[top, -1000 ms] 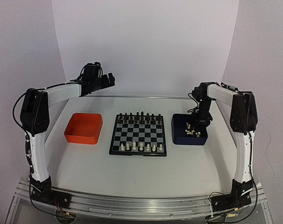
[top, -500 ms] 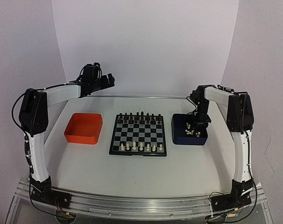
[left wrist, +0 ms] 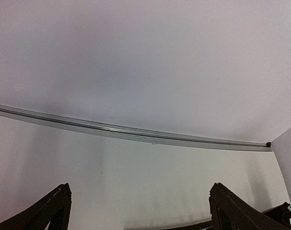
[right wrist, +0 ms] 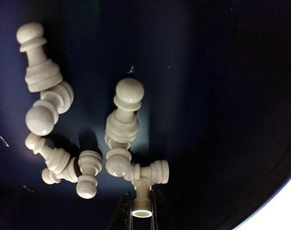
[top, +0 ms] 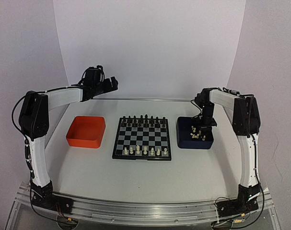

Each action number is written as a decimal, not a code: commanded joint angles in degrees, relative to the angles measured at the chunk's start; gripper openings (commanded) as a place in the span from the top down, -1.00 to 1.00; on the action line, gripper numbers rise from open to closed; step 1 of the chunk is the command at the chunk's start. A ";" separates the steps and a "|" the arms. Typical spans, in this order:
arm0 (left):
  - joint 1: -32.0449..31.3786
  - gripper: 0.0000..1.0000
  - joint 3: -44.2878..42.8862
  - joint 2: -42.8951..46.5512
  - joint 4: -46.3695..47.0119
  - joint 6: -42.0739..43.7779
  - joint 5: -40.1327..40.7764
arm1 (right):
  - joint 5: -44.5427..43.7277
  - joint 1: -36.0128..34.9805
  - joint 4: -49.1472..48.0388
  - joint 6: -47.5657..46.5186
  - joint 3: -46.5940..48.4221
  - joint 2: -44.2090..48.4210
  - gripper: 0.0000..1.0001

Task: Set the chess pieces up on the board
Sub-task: Pick up the chess piece from the storage box.

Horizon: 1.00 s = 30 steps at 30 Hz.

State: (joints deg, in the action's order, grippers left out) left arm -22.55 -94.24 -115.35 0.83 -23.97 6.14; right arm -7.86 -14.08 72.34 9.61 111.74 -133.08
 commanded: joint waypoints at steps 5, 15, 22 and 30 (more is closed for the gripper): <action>0.31 -0.99 2.19 6.07 3.31 -0.38 -0.88 | -1.50 -0.43 1.48 0.00 1.04 2.49 1.00; 0.31 -0.99 6.38 9.86 3.25 -1.85 -1.93 | 1.96 -1.03 1.04 1.11 0.30 10.26 1.00; 0.22 -0.99 10.69 14.24 1.99 -3.44 -3.68 | 4.11 -2.48 0.61 0.84 -2.11 15.63 1.00; 0.22 -0.99 18.05 21.54 -0.41 -5.77 -4.93 | 7.17 -7.87 0.18 2.07 -0.37 19.48 1.00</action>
State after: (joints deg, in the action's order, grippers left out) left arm -22.55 -79.43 -99.82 1.55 -27.97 1.76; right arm -2.85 -17.95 72.09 10.59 109.11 -116.94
